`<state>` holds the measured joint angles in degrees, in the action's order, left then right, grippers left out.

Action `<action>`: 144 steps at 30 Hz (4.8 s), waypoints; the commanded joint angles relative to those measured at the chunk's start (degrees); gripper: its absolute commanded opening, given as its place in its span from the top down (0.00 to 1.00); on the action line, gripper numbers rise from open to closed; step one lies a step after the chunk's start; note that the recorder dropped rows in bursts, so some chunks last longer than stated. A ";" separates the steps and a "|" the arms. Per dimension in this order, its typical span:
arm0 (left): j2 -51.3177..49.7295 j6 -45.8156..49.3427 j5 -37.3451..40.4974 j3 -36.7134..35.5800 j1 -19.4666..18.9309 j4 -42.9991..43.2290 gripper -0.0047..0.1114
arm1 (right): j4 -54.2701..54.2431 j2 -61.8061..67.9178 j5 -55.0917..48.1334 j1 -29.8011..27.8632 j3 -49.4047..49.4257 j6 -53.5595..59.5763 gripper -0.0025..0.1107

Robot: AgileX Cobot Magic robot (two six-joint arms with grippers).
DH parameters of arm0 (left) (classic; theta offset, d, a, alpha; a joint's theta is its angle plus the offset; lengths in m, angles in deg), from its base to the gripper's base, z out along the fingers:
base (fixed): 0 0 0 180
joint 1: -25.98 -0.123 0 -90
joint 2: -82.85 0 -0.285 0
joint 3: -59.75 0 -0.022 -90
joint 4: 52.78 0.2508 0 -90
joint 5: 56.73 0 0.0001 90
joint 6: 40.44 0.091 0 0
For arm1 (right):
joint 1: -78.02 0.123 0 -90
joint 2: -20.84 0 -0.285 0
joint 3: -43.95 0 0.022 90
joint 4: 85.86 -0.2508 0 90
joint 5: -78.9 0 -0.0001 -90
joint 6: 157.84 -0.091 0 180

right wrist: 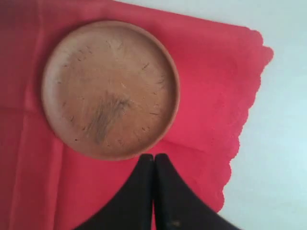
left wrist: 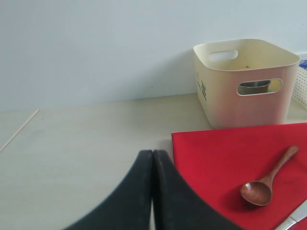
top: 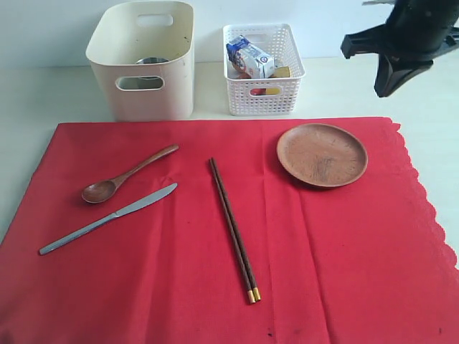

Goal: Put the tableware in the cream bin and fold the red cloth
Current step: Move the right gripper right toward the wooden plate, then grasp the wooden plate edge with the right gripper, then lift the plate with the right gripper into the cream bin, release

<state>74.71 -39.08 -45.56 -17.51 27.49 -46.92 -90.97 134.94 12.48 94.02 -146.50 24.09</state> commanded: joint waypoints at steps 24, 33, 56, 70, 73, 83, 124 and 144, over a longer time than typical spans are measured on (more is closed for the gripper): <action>0.36 -0.04 -0.07 0.04 0.30 -0.31 0.95 | -28.58 6.85 17.29 -15.73 14.40 24.75 0.98; 0.36 -0.04 -0.07 0.04 0.30 -0.31 0.95 | -30.46 10.89 20.76 -15.73 14.40 25.09 0.98; 0.36 -0.04 -0.07 0.04 0.30 -0.31 0.95 | -29.69 13.86 27.18 -9.31 14.40 25.45 0.58; 0.36 -0.04 -0.07 0.04 0.30 -0.31 0.95 | -29.87 15.72 25.89 -9.31 14.40 29.84 0.89; 0.36 -0.04 -0.07 0.04 0.30 -0.31 0.95 | -29.87 15.72 25.65 -9.31 14.40 29.60 0.98; 0.36 -0.04 -0.07 0.04 0.30 -0.31 0.95 | -29.86 14.32 21.39 -9.31 13.91 29.35 0.98; 0.36 -0.04 -0.07 0.04 0.30 -0.31 0.95 | -73.62 1.62 11.76 -6.27 13.91 51.73 0.98; 0.36 -0.04 -0.07 0.04 0.30 -0.31 0.95 | -74.22 20.12 32.57 13.89 -17.90 52.91 0.98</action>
<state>74.71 -39.08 -45.56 -17.51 27.49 -46.92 -163.70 153.52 42.35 106.73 -160.86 76.59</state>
